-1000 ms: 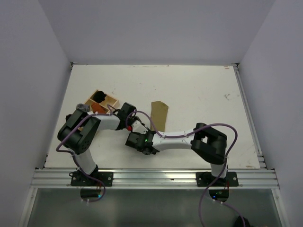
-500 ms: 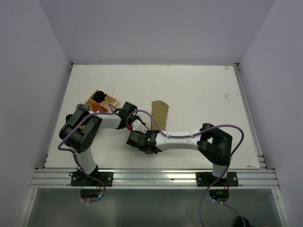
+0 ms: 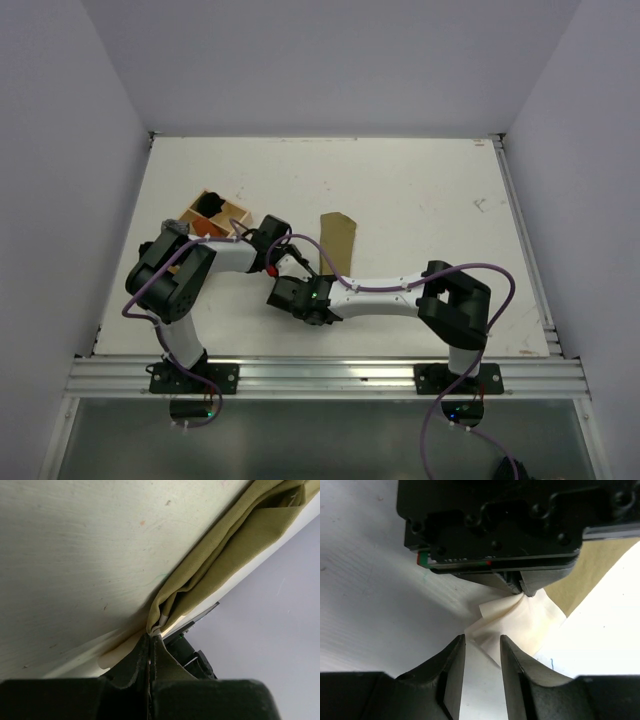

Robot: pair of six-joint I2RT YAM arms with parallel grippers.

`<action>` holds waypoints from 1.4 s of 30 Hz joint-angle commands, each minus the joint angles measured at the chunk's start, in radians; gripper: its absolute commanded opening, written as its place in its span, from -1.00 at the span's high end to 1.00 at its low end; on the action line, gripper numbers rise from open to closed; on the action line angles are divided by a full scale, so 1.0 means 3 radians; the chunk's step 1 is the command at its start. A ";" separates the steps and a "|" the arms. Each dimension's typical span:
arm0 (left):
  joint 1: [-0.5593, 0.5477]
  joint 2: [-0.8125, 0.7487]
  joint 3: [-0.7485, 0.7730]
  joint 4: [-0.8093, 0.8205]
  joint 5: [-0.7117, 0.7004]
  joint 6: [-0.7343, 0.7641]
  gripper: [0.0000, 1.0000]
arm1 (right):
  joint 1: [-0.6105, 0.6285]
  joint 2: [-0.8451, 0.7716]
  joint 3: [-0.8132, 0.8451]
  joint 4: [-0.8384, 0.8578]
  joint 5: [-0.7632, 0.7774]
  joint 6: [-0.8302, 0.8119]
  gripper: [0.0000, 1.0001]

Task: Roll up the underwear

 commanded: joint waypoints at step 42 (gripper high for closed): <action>0.0001 -0.0142 0.0086 -0.0294 -0.0168 0.0350 0.67 | -0.0006 0.0053 0.0133 -0.0226 -0.0147 0.0297 1.00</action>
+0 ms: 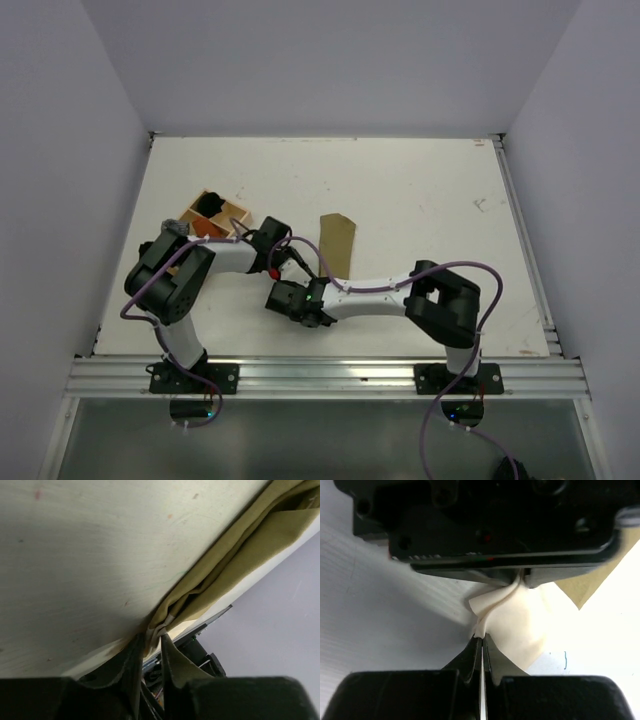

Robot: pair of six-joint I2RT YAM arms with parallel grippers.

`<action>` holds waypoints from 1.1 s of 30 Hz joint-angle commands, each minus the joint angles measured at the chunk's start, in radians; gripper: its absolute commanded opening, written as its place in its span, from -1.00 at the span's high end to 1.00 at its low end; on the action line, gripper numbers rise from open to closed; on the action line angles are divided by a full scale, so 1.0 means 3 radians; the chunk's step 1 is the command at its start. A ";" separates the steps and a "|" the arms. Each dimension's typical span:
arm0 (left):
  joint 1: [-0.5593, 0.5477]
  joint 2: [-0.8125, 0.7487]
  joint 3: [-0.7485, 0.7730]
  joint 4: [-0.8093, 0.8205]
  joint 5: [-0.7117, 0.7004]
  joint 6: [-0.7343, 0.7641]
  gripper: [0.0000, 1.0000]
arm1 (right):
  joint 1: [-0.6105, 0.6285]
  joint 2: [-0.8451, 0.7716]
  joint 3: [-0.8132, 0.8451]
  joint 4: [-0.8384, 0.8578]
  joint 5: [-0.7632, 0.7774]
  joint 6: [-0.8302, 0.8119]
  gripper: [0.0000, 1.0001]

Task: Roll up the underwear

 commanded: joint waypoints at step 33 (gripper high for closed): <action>0.0391 -0.1346 -0.0184 0.0140 -0.0175 0.3183 0.28 | -0.1426 -0.0198 0.0357 -0.0283 -0.3191 -0.0863 1.00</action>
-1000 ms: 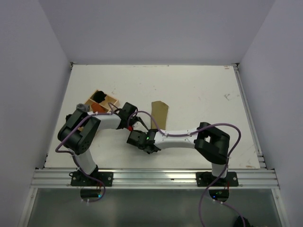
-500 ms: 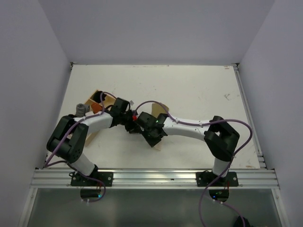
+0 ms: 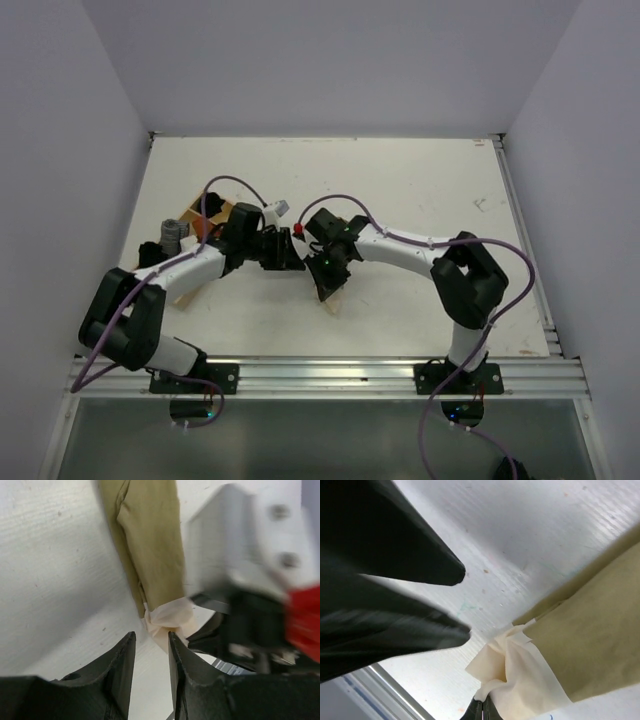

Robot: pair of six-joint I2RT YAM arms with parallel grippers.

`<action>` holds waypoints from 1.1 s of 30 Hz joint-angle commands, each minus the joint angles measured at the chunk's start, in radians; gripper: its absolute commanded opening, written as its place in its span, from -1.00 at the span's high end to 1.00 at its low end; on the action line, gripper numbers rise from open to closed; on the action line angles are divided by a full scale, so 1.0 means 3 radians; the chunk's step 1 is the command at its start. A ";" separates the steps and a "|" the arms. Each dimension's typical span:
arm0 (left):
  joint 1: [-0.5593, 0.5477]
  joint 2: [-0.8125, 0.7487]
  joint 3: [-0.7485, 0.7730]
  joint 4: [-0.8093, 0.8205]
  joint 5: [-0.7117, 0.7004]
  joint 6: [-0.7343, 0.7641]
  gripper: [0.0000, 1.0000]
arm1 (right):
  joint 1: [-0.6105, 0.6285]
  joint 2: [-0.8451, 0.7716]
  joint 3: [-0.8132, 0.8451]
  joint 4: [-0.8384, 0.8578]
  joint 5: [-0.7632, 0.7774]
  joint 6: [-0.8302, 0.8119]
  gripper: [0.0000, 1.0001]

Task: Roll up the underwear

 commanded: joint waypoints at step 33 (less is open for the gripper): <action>-0.0088 -0.1077 -0.0839 0.1025 0.0993 0.1735 0.30 | -0.0696 0.1058 0.0930 -0.0585 -0.2085 -0.0663 1.00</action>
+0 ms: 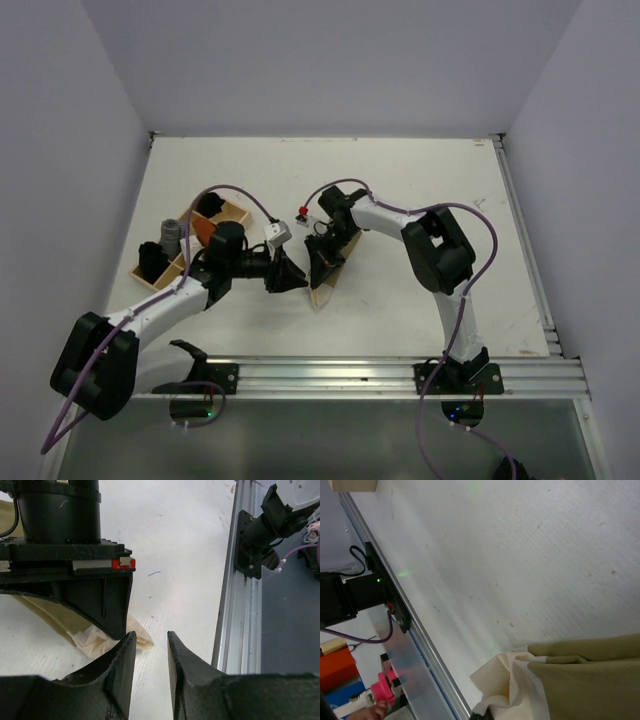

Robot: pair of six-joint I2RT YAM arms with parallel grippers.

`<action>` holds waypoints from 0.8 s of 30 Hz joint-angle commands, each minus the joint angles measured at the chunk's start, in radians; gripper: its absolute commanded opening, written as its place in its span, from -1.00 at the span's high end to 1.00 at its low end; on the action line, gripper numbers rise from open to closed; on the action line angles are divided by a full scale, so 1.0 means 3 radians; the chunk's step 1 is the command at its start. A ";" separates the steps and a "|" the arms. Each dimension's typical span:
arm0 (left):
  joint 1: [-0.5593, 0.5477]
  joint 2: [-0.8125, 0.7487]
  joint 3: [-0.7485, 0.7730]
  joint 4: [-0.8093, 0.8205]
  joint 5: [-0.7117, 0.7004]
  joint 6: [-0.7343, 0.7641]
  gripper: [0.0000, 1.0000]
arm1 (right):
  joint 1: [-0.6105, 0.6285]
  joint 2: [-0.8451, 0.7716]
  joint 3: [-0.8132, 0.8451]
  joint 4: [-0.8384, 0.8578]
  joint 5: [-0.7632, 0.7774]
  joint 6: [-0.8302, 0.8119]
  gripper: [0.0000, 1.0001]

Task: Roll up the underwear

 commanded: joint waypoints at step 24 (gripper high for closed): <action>0.0170 0.1378 0.1132 -0.2064 0.0911 0.3265 0.22 | -0.0135 -0.0255 -0.0289 0.0124 -0.0479 -0.0110 1.00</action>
